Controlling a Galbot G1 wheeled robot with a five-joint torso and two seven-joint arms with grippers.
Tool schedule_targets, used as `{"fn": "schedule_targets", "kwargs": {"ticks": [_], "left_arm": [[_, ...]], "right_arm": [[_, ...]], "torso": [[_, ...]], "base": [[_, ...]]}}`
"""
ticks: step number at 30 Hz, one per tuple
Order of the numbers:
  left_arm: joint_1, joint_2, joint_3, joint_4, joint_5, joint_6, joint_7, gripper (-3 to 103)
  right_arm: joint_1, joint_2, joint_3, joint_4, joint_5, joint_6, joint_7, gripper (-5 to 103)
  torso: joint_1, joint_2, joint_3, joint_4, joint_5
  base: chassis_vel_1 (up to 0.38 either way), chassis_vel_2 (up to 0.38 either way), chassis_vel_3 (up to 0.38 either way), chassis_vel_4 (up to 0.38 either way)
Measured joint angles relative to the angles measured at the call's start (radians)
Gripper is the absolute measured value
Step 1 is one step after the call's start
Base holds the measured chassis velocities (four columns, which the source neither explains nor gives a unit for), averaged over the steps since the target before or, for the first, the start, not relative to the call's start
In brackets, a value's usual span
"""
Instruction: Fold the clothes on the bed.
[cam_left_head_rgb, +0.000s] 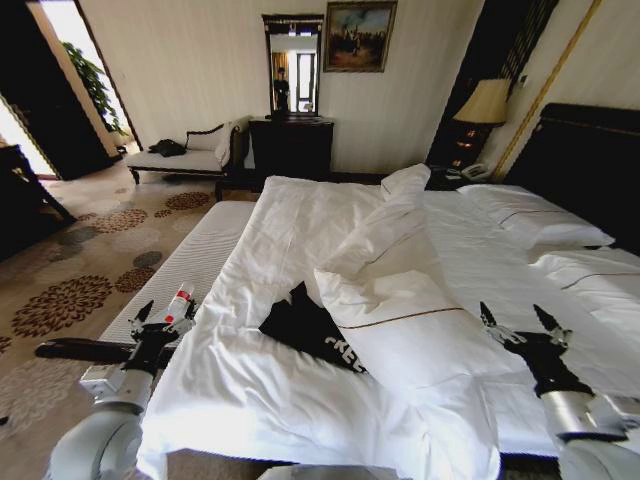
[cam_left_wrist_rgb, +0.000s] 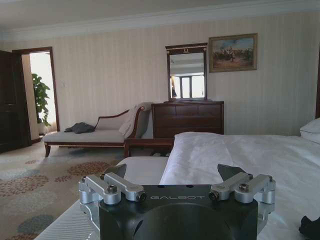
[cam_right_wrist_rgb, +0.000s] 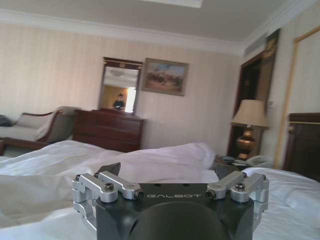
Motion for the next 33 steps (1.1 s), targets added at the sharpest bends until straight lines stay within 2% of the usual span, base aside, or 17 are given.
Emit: {"fn": "schedule_targets", "kwargs": {"ticks": [3,4,7,8,9,10,12,14,16,18,19,23,24,27,28,31,33], "left_arm": [[0.002,0.004,0.001,-0.002,0.001,0.0,0.0,100],[0.002,0.004,0.001,-0.002,0.001,0.0,0.0,100],[-0.002,0.012,0.0,0.003,-0.002,0.0,0.002,100],[-0.002,0.012,-0.001,0.004,-0.002,0.0,0.002,100],[-0.003,0.013,-0.001,0.01,-0.003,-0.001,0.004,100],[-0.003,0.013,-0.001,0.01,-0.003,-0.001,0.004,100],[-0.016,0.02,0.01,0.02,-0.003,-0.001,0.005,100],[-0.029,0.029,0.027,0.032,-0.004,-0.001,0.007,100],[-0.029,0.029,0.028,0.034,-0.003,-0.002,0.009,100],[-0.024,0.029,0.028,0.039,-0.003,-0.007,0.015,100],[-0.024,0.029,0.028,0.039,-0.003,-0.007,0.015,100],[-0.024,0.028,0.024,0.034,-0.009,-0.009,0.017,100],[-0.024,0.028,0.024,0.034,-0.009,-0.009,0.017,100],[-0.036,0.032,0.039,0.023,-0.008,-0.004,0.016,100],[-0.036,0.032,0.039,0.023,-0.008,-0.004,0.016,100],[-0.04,0.032,0.053,0.018,-0.001,0.001,0.013,100],[-0.039,0.032,0.056,0.018,0.002,0.002,0.013,100]], "right_arm": [[0.026,-0.17,0.021,-0.007,0.18,-0.112,0.022,100],[0.026,-0.17,0.021,-0.007,0.18,-0.112,0.022,100],[0.034,-0.298,0.038,-0.014,0.343,-0.217,0.031,100],[0.035,-0.317,0.038,-0.015,0.36,-0.23,0.031,100],[0.039,-0.393,0.038,-0.027,0.405,-0.267,0.025,100],[0.039,-0.393,0.038,-0.027,0.405,-0.267,0.025,100],[0.046,-0.478,0.032,-0.054,0.43,-0.289,0.018,100],[0.065,-0.576,0.017,-0.112,0.457,-0.309,0.019,100],[0.071,-0.6,0.012,-0.131,0.466,-0.314,0.021,100],[0.081,-0.705,-0.007,-0.217,0.502,-0.333,0.027,100],[0.081,-0.705,-0.007,-0.217,0.502,-0.333,0.027,100],[0.086,-0.85,-0.022,-0.344,0.568,-0.358,0.026,100],[0.086,-0.85,-0.022,-0.344,0.568,-0.358,0.026,100],[0.089,-0.923,-0.023,-0.416,0.634,-0.383,0.031,100],[0.089,-0.923,-0.023,-0.416,0.634,-0.383,0.031,100],[0.08,-0.995,-0.023,-0.494,0.715,-0.416,0.035,100],[0.073,-1.017,-0.02,-0.515,0.735,-0.425,0.032,100]], "torso": [[0.0,0.0,0.0,0.0009,0.0001],[0.0,0.0,0.0,0.0009,0.0001],[0.0,0.0,0.0,-0.0005,-0.0002],[0.0,0.0,0.0,-0.0004,-0.0002],[0.0,0.0,0.0,0.0006,-0.0003],[0.0,0.0,0.0,0.0006,-0.0003],[0.0,0.0,0.0,0.0007,-0.0001],[0.0,0.0,0.0,-0.0003,-0.0001],[0.0,0.0,0.0,-0.0002,-0.0001],[0.0,0.0,0.0,0.0005,0.0],[0.0,0.0,0.0,0.0005,0.0],[0.0,0.0,0.0,0.0003,-0.0001],[0.0,0.0,0.0,0.0003,-0.0001],[0.0,0.0,0.0,0.0002,0.0],[0.0,0.0,0.0,0.0002,0.0],[0.0,0.0,0.0,0.0001,0.0],[0.0,0.0,0.0,0.0001,0.0001]], "base": [[0.0,0.0,0.0,0.0],[0.0,0.0,0.0,0.0],[0.0,0.0,0.0,0.0],[0.0,0.0,0.0,0.0],[0.0,0.0,0.0,0.0],[0.0,0.0,0.0,0.0],[0.0,0.0,0.0,0.0],[0.0,0.0,0.0,0.0],[0.0,0.0,0.0,0.0],[0.0,0.0,0.0,0.0],[0.0,0.0,0.0,0.0],[0.0,0.0,0.0,0.0],[0.0,0.0,0.0,0.0],[0.0,0.0,0.0,0.0],[0.0,0.0,0.0,0.0],[0.0,0.0,0.0,0.0],[0.0,0.0,0.0,0.0]]}}
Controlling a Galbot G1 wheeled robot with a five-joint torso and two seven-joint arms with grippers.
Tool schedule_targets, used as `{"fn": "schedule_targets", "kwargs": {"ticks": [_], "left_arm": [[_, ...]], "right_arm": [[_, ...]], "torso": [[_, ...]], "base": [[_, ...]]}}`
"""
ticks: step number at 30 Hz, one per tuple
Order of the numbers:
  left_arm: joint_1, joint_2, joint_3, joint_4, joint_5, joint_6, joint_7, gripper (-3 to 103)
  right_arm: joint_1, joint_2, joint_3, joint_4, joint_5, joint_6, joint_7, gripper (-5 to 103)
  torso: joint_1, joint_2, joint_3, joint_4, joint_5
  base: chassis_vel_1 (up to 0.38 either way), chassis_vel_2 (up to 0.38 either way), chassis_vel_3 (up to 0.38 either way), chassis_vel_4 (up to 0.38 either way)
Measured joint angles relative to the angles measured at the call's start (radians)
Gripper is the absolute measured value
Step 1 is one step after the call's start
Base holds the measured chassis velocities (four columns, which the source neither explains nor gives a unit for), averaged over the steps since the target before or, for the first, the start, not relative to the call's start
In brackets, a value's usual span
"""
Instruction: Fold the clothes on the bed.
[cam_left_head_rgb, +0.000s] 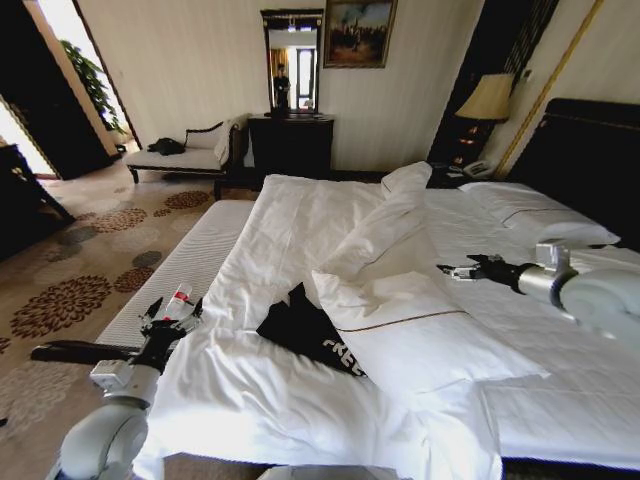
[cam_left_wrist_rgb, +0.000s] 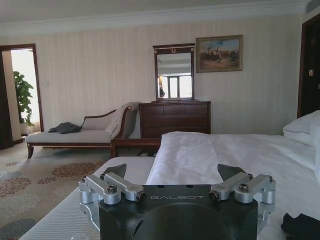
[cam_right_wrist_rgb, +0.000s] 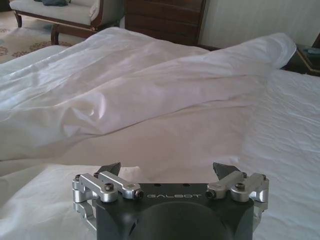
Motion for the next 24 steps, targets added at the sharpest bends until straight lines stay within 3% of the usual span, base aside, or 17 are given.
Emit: {"fn": "schedule_targets", "kwargs": {"ticks": [8,14,19,24], "left_arm": [[0.004,-0.001,0.005,0.014,0.012,0.0,0.0,100],[0.012,-0.003,-0.002,0.028,0.023,-0.004,0.001,100],[0.025,-0.003,-0.021,0.035,0.018,-0.014,0.005,100],[0.035,-0.003,-0.032,0.046,0.006,-0.027,0.011,100]], "right_arm": [[-0.066,-0.145,0.049,-0.087,0.105,-0.046,-0.063,100],[-0.14,-0.239,0.112,-0.173,0.106,-0.068,-0.126,100],[-0.116,-0.228,0.121,-0.221,0.074,-0.077,-0.151,100],[-0.048,-0.124,0.104,-0.194,0.052,-0.071,-0.129,100]], "torso": [[0.0,0.0,0.0,0.0004,-0.0005],[0.0,0.0,0.0,0.0009,-0.0003],[0.0,0.0,0.0,0.0005,-0.0005],[0.0,0.0,0.0,-0.0007,0.0002]], "base": [[0.0,0.0,0.0,0.0],[0.0,0.0,0.0,0.0],[0.0,0.0,0.0,0.0],[0.0,0.0,0.0,0.0]]}}
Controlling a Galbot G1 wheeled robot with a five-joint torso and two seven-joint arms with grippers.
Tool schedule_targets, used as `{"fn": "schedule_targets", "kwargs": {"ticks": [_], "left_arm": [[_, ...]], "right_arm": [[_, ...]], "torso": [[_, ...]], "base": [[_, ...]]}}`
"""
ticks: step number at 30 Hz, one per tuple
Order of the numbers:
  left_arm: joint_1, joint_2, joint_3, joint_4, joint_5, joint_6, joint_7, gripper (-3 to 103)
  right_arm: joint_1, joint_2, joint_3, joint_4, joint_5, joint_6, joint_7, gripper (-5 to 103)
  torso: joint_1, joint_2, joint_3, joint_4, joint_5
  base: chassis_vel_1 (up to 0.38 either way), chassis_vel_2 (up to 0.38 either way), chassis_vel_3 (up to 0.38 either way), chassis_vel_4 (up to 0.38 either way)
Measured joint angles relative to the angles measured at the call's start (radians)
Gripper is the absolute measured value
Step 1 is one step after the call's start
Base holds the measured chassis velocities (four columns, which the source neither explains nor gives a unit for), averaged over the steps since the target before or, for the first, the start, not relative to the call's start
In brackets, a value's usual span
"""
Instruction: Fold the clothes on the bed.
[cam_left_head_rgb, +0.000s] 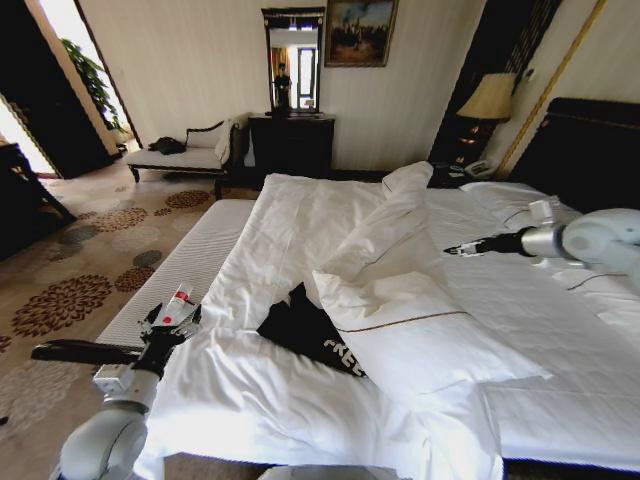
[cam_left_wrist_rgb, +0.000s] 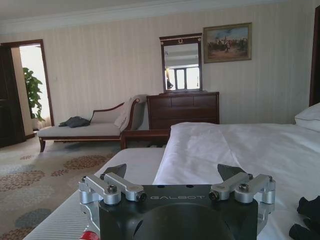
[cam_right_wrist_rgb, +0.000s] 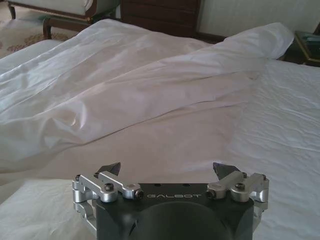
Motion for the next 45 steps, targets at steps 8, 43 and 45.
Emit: {"fn": "schedule_targets", "kwargs": {"ticks": [8,43,45], "left_arm": [[-0.012,0.008,0.006,0.002,-0.011,0.009,-0.022,100],[0.035,-0.015,0.03,-0.069,0.039,0.02,-0.051,100],[0.045,-0.016,0.018,-0.066,0.037,0.018,-0.049,100]], "right_arm": [[0.107,0.17,0.003,0.08,-0.047,0.083,0.155,100],[-0.379,-0.357,0.537,-0.345,-0.053,0.27,0.154,100],[-0.423,-0.36,0.514,-0.286,-0.042,0.221,0.112,100]], "torso": [[0.0,0.0,0.0,0.0008,-0.0003],[0.0,0.0,0.001,0.0021,-0.001],[0.0,0.0,0.0,0.0006,-0.0002]], "base": [[0.0,0.0,0.0,0.0],[0.005,0.002,0.0,-0.001],[0.0,0.0,0.0,0.0]]}}
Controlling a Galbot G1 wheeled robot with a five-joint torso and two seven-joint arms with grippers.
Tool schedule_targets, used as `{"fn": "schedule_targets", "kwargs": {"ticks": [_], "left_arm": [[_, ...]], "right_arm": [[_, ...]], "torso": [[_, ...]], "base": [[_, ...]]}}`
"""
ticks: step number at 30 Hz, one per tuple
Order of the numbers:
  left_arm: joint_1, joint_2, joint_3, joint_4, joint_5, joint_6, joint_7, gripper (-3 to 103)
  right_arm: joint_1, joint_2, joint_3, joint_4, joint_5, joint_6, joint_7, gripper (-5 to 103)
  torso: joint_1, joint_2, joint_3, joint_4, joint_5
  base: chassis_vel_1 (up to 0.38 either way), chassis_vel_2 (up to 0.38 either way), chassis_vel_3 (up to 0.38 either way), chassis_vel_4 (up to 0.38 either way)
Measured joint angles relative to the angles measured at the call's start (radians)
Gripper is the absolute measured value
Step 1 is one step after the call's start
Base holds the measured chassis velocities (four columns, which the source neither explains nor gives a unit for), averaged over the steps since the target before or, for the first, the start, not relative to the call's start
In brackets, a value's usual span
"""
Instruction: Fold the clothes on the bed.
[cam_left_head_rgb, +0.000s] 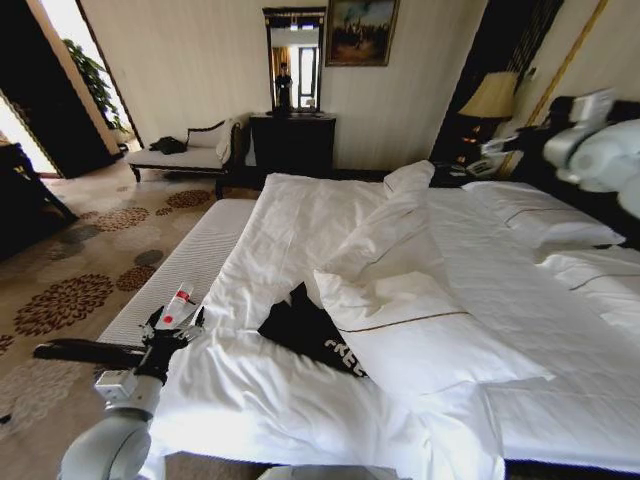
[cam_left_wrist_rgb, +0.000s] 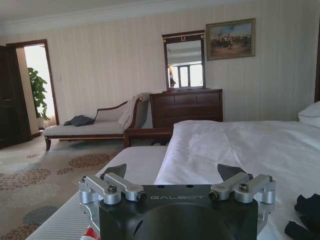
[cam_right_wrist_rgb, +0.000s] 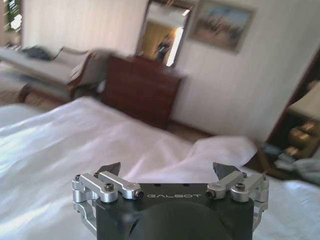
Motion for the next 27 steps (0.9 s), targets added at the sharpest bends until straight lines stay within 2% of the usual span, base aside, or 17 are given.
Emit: {"fn": "schedule_targets", "kwargs": {"ticks": [6,8,11,13,15,17,24,27], "left_arm": [[0.001,-0.007,0.002,0.012,0.003,-0.002,0.001,100],[0.001,-0.012,0.006,0.021,0.008,-0.005,0.003,100],[0.002,-0.016,0.007,0.031,0.01,-0.009,0.006,100],[0.0,-0.021,0.008,0.043,0.011,-0.013,0.009,100],[-0.001,-0.022,0.008,0.046,0.012,-0.013,0.009,100],[0.0,-0.023,0.009,0.052,0.014,-0.014,0.009,100],[0.011,-0.026,0.001,0.068,0.012,-0.023,0.015,100],[0.01,-0.03,0.005,0.072,0.012,-0.024,0.016,100]], "right_arm": [[-0.053,-0.004,-0.043,0.051,0.012,-0.08,-0.042,100],[-0.081,-0.02,-0.056,0.062,0.034,-0.15,-0.044,100],[-0.105,-0.037,-0.058,0.067,0.049,-0.201,-0.037,100],[-0.146,-0.068,-0.054,0.069,0.07,-0.282,-0.021,100],[-0.157,-0.075,-0.052,0.068,0.072,-0.296,-0.019,100],[-0.199,-0.095,-0.038,0.066,0.068,-0.362,-0.013,100],[-0.212,-0.073,-0.081,0.109,0.022,-0.391,-0.046,100],[-0.201,-0.057,-0.109,0.126,0.014,-0.391,-0.057,100]], "torso": [[0.0,0.0,0.0,-0.0004,-0.0001],[0.0,0.0,0.0,0.0,-0.0003],[0.0,0.0,0.0,0.0006,-0.0005],[0.0,0.0,0.0,0.0006,-0.0005],[0.0,0.0,0.0,0.0005,-0.0005],[0.0,0.0,0.0,0.0007,-0.0005],[0.0,0.0,0.0,0.0,-0.0003],[0.0,0.0,0.0,0.0006,-0.0003]], "base": [[0.0,0.0,0.0,0.0],[0.0,0.0,0.0,0.0],[0.0,0.0,0.0,0.0],[0.0,0.0,0.0,0.0],[0.0,0.0,0.0,0.0],[0.0,0.0,0.0,0.0],[0.0,0.0,0.0,0.0],[0.0,0.0,0.0,0.0]]}}
